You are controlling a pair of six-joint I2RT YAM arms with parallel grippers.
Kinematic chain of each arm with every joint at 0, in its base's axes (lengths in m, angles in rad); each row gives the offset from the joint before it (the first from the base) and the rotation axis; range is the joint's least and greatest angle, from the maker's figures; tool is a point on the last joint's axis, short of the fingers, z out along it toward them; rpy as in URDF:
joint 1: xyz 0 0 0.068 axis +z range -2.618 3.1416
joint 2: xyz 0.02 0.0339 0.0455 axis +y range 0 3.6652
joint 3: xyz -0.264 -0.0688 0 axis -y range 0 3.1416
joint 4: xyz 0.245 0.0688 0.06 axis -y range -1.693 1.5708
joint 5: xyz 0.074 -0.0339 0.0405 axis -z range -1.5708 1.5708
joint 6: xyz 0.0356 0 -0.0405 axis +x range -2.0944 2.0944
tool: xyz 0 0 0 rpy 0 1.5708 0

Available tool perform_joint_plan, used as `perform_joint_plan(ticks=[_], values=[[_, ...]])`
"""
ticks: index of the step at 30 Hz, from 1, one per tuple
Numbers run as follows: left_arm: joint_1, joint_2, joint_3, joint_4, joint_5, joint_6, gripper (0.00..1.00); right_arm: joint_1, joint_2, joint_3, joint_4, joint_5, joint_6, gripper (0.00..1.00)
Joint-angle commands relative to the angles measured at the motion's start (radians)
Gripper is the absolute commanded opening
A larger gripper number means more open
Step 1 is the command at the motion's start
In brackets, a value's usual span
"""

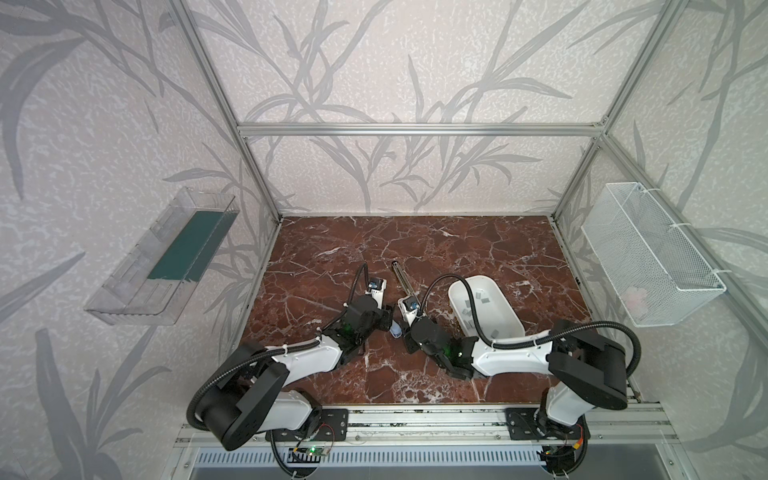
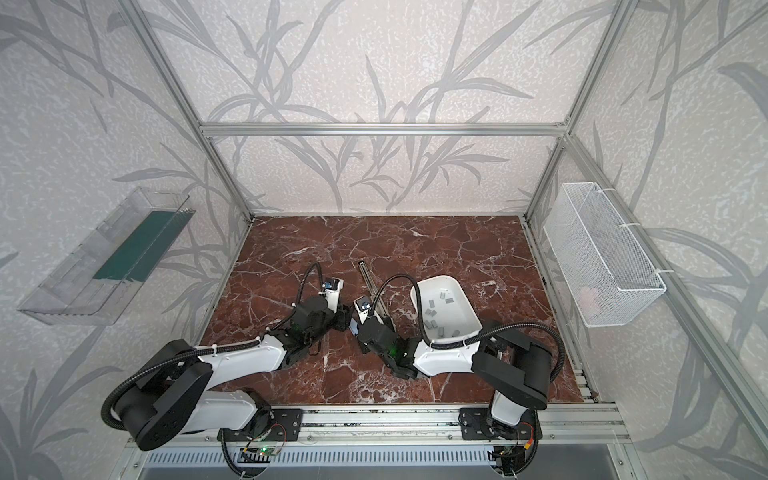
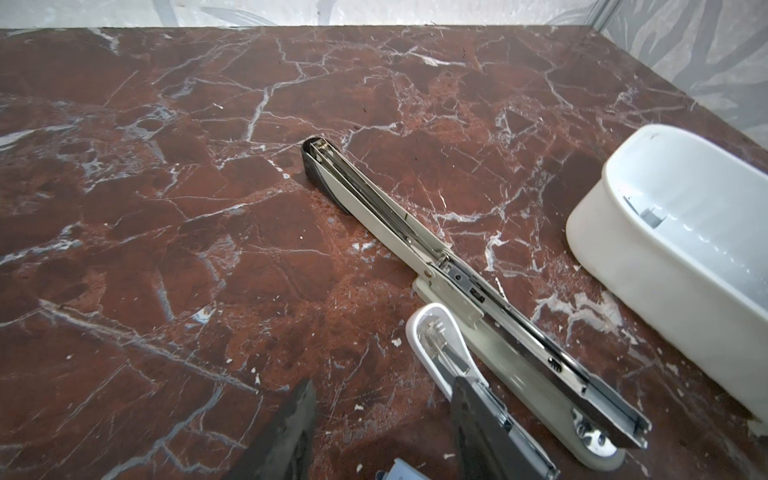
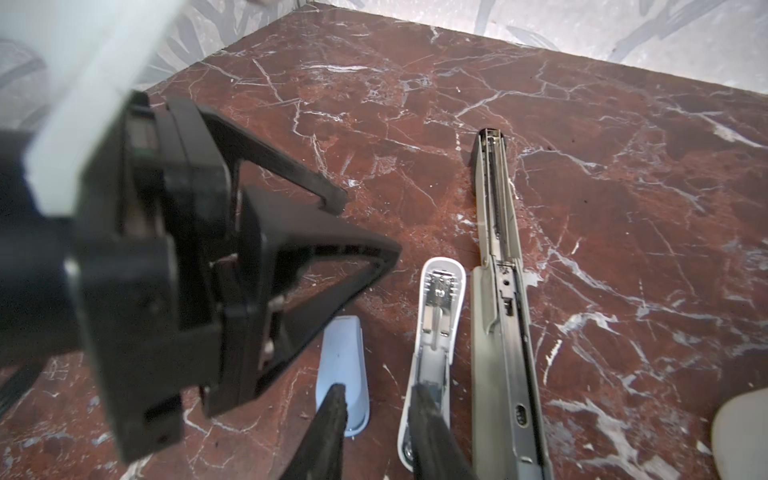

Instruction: Load the staples into the stapler

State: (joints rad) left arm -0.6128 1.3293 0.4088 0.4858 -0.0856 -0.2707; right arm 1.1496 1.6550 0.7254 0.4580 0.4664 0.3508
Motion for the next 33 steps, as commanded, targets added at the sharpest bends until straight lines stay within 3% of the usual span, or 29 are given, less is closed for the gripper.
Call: perform_joint_plan(ticks=[1,6,13,33], values=[[0.006,-0.024,0.045,-0.087,-0.038,-0.057,0.59,-0.004,0.000,-0.031,-0.023,0.029,0.028,0.29],[0.012,-0.027,0.089,-0.156,-0.091,-0.117,0.81,-0.009,0.037,-0.040,-0.015,0.011,0.046,0.34],[0.020,-0.049,0.079,-0.152,-0.078,-0.136,0.97,-0.051,0.101,-0.042,0.020,-0.041,0.063,0.35],[0.035,-0.042,0.053,-0.111,-0.039,-0.126,1.00,-0.063,0.193,-0.008,0.051,-0.046,0.043,0.23]])
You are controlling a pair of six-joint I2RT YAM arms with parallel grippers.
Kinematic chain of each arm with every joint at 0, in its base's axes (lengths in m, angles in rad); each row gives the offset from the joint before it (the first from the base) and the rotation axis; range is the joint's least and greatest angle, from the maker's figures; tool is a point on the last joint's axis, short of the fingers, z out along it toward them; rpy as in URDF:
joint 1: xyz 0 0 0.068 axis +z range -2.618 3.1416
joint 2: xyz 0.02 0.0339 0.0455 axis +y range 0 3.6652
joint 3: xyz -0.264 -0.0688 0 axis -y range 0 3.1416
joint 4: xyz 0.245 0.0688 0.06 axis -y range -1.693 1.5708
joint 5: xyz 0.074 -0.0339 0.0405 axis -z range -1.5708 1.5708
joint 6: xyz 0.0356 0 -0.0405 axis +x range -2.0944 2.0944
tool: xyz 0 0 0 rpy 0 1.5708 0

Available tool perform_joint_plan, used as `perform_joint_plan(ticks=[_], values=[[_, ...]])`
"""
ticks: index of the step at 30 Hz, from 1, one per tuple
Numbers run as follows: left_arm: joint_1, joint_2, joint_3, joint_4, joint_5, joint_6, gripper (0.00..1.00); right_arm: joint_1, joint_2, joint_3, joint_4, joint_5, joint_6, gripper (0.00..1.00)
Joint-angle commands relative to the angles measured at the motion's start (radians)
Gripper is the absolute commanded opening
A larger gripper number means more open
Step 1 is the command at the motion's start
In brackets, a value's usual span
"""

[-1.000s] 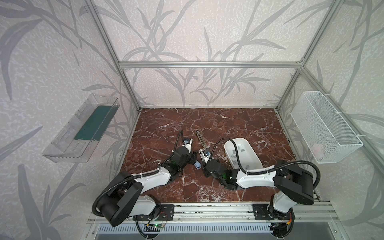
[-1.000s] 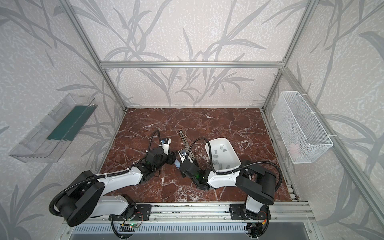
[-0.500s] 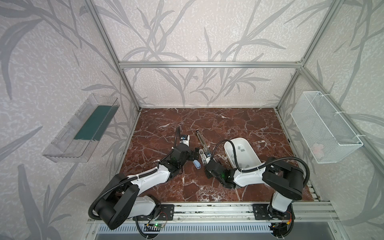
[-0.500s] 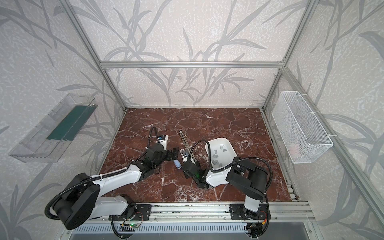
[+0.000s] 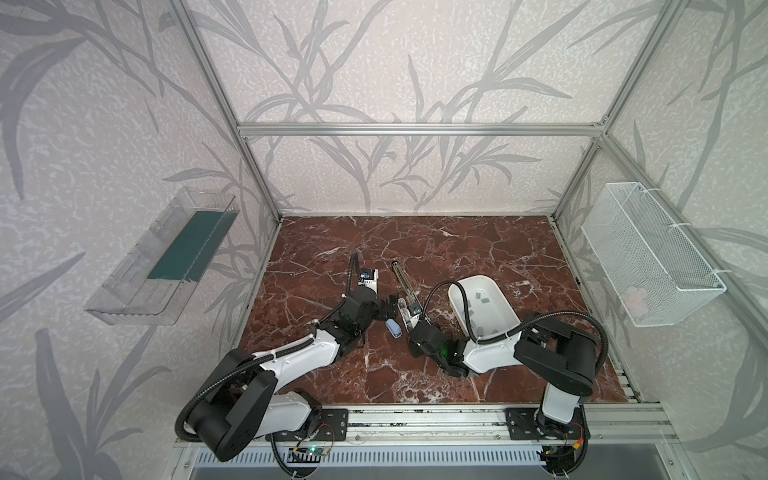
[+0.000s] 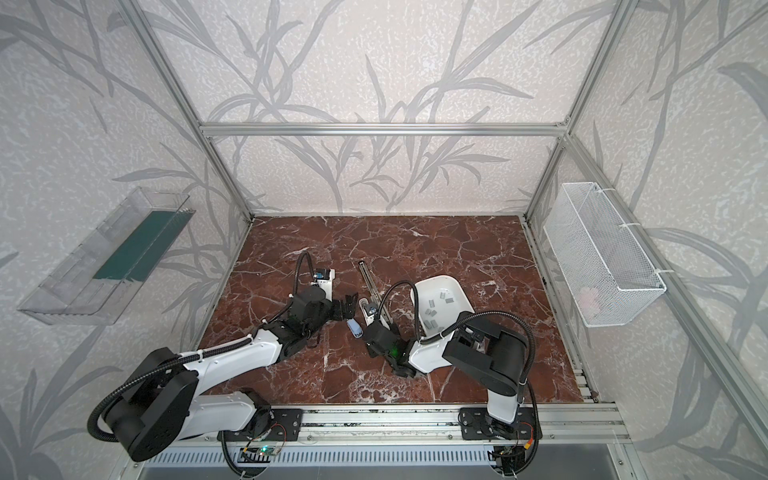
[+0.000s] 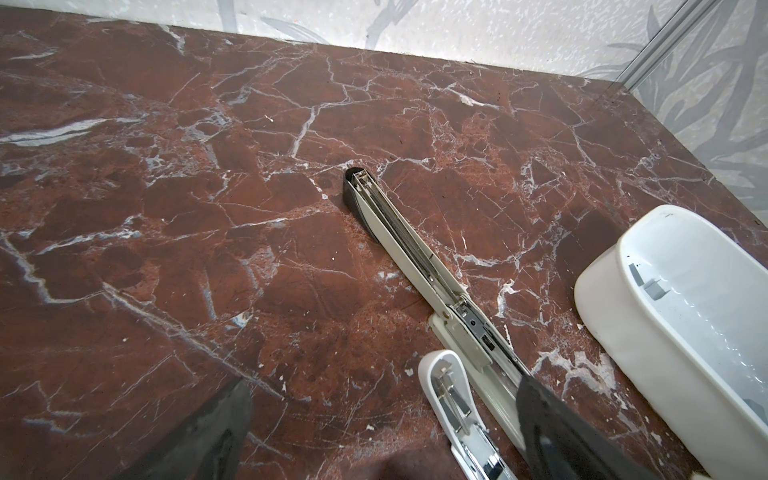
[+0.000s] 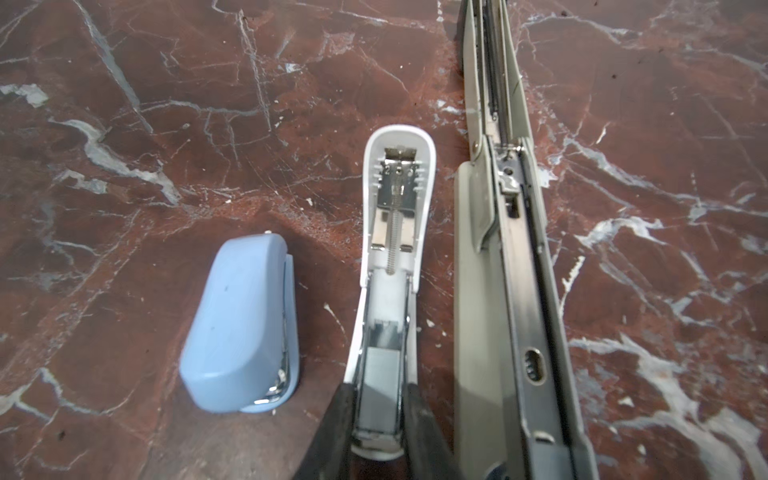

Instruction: Load the staples into the stapler

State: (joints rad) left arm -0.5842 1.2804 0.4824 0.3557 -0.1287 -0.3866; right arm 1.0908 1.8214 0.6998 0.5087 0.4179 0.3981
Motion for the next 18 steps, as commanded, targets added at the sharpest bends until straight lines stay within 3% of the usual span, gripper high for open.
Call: perform_joint_plan(ticks=[1,8,11,18], values=[[0.009,0.008,-0.022,0.021,0.010,-0.010,1.00,-0.003,0.030,0.020,0.000,0.004,-0.006,0.23],[0.022,0.029,-0.022,0.027,0.034,-0.017,1.00,-0.008,0.057,0.040,0.002,-0.008,-0.007,0.23],[0.037,0.048,-0.022,0.032,0.051,-0.025,0.99,-0.006,0.058,0.035,0.005,-0.010,0.000,0.19],[0.104,0.133,-0.020,0.107,0.211,-0.071,0.91,-0.006,0.052,0.021,0.029,-0.012,0.007,0.17]])
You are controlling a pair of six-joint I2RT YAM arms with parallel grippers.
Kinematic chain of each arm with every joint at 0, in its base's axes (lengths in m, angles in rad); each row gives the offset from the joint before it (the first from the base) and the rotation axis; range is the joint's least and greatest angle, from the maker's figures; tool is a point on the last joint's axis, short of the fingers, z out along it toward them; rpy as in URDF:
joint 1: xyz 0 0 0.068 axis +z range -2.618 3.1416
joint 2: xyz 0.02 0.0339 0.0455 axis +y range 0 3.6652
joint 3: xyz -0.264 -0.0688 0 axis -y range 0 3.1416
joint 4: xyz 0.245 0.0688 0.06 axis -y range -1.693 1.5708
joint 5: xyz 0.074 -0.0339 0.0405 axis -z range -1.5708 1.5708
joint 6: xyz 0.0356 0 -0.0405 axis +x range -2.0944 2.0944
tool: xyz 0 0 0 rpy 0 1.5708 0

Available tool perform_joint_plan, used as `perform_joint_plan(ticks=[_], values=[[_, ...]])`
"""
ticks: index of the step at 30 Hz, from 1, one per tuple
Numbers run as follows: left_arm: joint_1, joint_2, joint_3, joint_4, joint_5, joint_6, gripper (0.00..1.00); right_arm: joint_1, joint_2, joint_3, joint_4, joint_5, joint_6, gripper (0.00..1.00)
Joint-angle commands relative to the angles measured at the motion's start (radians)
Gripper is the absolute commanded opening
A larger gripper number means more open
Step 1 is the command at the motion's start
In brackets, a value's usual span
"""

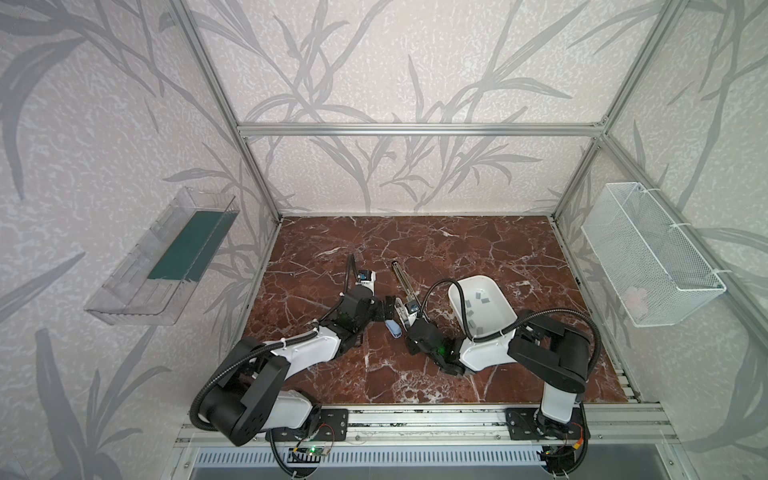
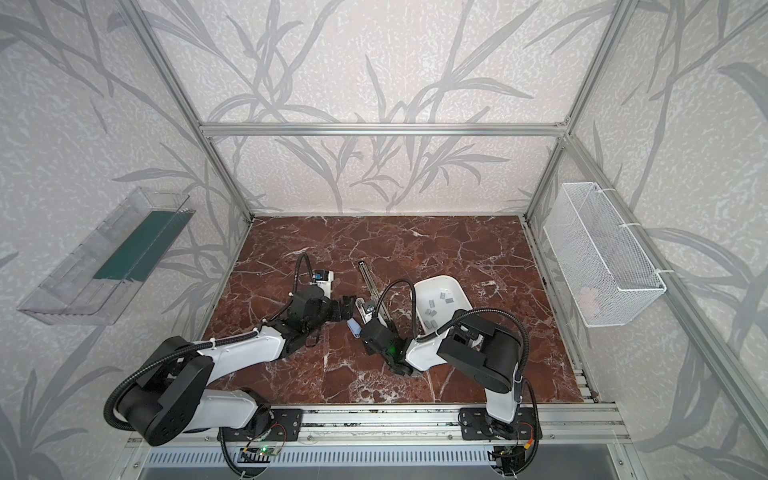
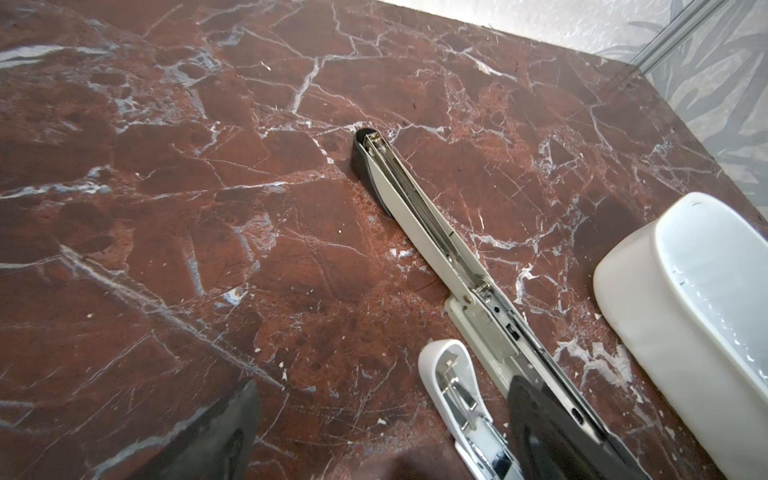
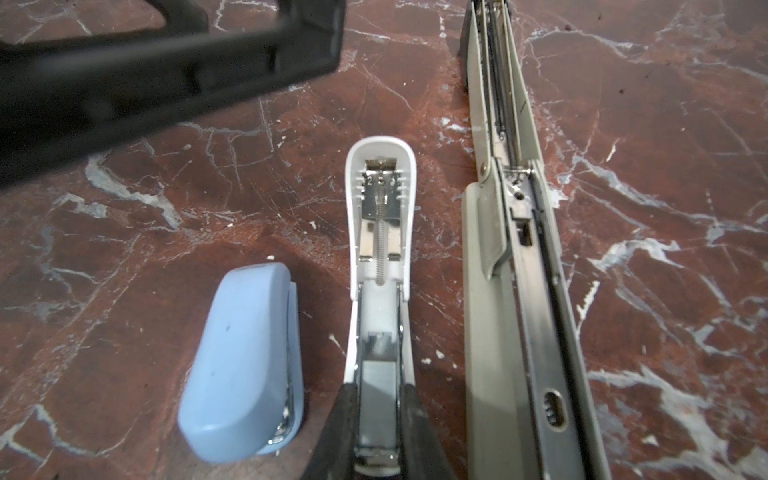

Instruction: Load the staples into the stapler

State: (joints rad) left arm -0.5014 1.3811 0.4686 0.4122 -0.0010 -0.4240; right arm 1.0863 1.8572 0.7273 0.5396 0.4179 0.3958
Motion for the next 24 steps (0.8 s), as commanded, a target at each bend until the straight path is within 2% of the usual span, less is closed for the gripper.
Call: perform_joint_plan(ticks=[1,9,24], values=[[0.027,0.047,-0.004,0.066,0.105,-0.037,0.91,-0.002,0.017,-0.006,0.001,-0.015,0.008,0.16],[0.031,0.136,0.015,0.145,0.201,-0.028,0.84,-0.003,0.019,-0.014,0.021,-0.024,0.011,0.14],[0.022,0.254,0.079,0.250,0.383,0.013,0.62,-0.006,0.023,-0.017,0.039,-0.036,0.022,0.13]])
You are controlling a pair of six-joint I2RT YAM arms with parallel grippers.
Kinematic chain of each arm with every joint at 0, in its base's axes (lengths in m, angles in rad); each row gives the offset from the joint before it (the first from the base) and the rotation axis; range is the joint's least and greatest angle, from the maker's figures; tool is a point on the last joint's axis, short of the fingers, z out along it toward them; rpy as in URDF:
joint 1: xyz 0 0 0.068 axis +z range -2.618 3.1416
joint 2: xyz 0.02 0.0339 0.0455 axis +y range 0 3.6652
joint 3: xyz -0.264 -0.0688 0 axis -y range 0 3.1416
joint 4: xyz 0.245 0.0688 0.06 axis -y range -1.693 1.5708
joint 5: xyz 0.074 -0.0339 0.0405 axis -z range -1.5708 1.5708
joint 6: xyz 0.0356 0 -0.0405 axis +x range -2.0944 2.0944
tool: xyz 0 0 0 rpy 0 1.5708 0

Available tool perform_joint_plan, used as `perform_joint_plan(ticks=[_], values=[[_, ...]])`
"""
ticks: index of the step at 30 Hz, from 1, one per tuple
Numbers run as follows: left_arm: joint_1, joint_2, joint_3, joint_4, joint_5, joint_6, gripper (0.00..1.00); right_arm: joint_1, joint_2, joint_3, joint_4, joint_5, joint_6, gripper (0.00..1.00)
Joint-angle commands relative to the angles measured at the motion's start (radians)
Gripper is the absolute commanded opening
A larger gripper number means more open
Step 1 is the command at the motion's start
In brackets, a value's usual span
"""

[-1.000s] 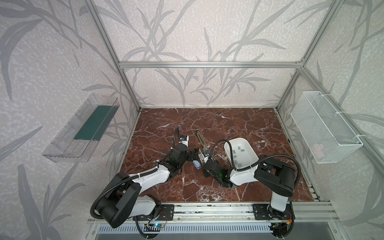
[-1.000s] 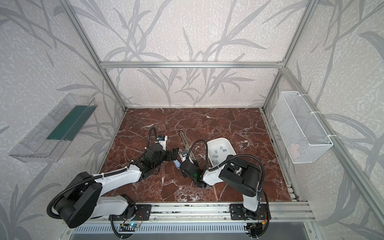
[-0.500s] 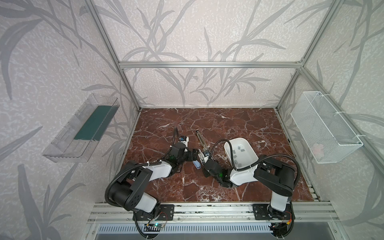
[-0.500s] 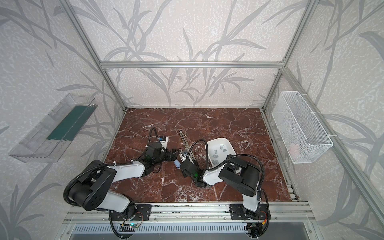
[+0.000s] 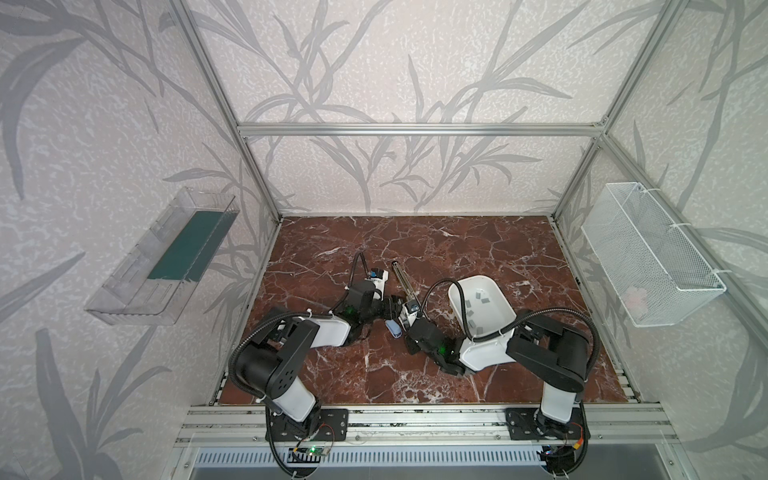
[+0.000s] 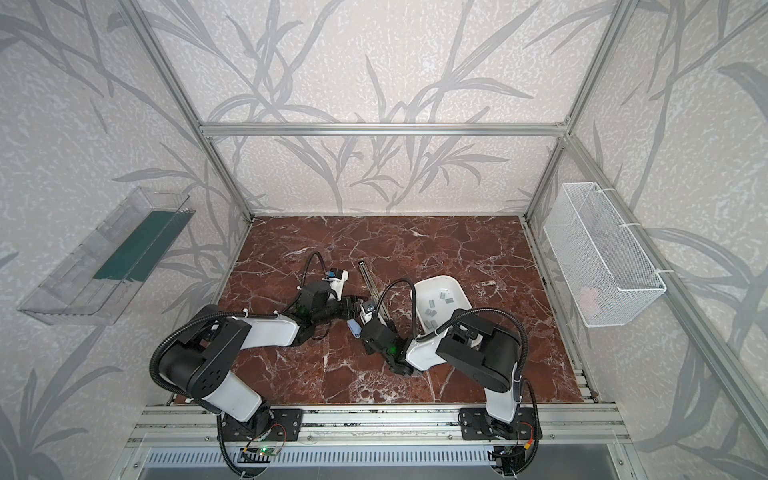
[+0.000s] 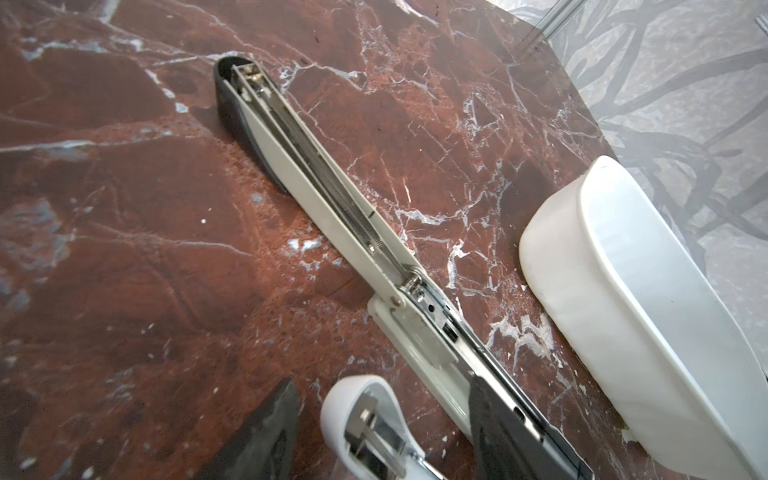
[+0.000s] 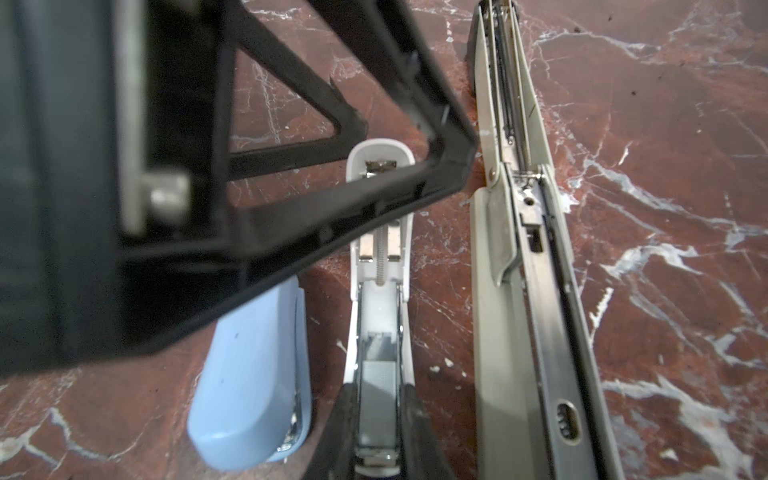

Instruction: Load the staples into the stapler

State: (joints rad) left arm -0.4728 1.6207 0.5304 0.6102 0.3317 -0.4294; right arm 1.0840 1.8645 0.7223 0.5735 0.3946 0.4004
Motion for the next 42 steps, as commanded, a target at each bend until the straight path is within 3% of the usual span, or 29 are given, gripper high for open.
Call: perform_joint_plan(ticks=[1,13,24,42], values=[[-0.009,0.018,0.016,0.055,0.057,0.021,0.59,-0.005,0.015,-0.012,0.005,-0.013,0.018,0.13],[-0.056,0.030,-0.006,0.091,0.095,0.074,0.40,-0.006,0.021,-0.011,0.008,-0.015,0.022,0.13],[-0.117,-0.017,-0.072,0.131,0.090,0.125,0.34,-0.013,0.010,-0.045,0.044,-0.002,0.036,0.13],[-0.137,-0.064,-0.138,0.165,0.086,0.152,0.37,-0.040,0.010,-0.106,0.148,-0.040,0.058,0.17]])
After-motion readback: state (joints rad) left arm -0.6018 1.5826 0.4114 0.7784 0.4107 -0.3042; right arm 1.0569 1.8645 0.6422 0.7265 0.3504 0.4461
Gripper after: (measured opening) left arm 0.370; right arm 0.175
